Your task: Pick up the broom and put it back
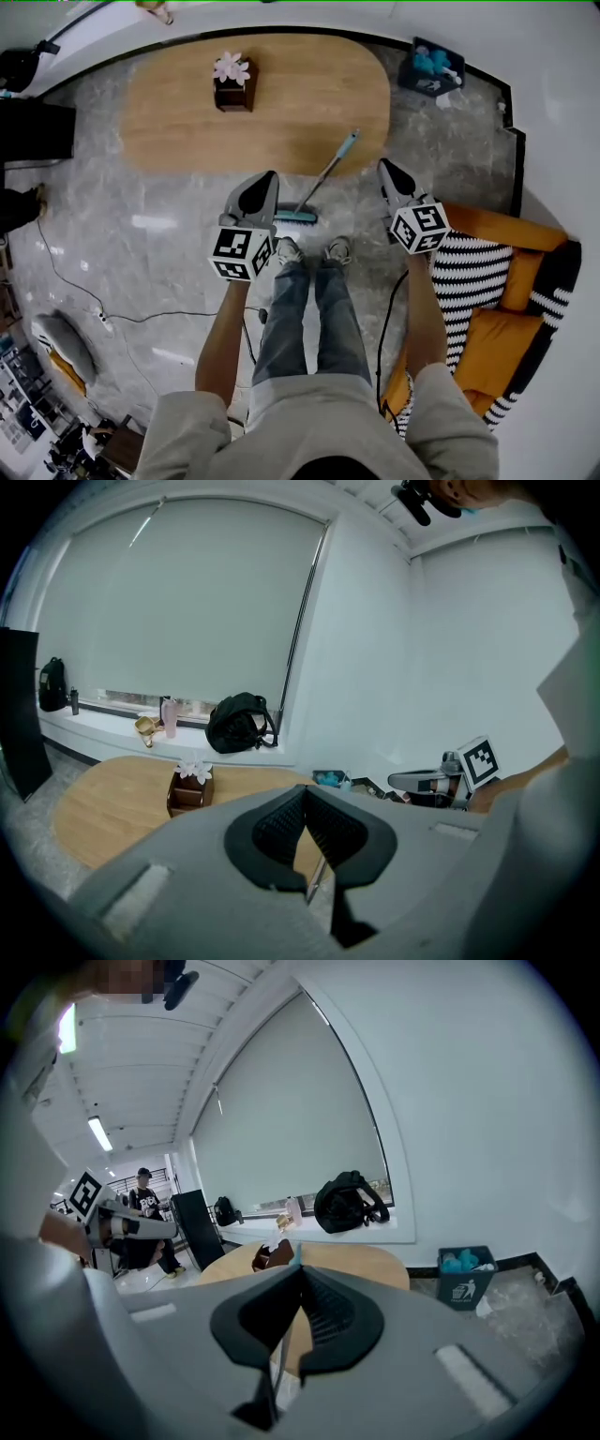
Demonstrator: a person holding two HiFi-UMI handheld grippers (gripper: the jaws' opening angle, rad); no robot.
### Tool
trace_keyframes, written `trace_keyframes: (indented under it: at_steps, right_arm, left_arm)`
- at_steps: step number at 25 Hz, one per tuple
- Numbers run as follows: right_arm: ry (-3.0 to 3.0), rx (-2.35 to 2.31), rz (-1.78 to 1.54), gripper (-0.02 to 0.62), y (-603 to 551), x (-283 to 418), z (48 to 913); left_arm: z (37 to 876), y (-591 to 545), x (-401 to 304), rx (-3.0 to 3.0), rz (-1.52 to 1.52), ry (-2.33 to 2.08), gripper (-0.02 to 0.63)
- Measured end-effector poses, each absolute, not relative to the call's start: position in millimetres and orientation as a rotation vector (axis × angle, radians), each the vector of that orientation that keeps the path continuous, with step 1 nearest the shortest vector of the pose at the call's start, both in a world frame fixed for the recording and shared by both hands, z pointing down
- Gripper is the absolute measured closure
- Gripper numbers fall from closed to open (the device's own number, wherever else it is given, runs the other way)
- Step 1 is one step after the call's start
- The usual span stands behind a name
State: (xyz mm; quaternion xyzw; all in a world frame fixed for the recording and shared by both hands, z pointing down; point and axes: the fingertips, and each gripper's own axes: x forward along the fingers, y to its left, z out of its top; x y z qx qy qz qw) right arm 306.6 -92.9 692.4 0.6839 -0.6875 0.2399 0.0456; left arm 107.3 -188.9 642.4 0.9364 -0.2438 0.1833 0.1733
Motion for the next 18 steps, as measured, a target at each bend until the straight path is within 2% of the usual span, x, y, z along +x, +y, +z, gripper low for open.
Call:
trace_keyframes:
  at_steps: [18]
  right_arm:
    - [-2.034, 2.232, 0.587, 0.595, -52, 304, 538]
  left_arm:
    - [513, -200, 99, 2.733, 0.396, -0.722, 0.603]
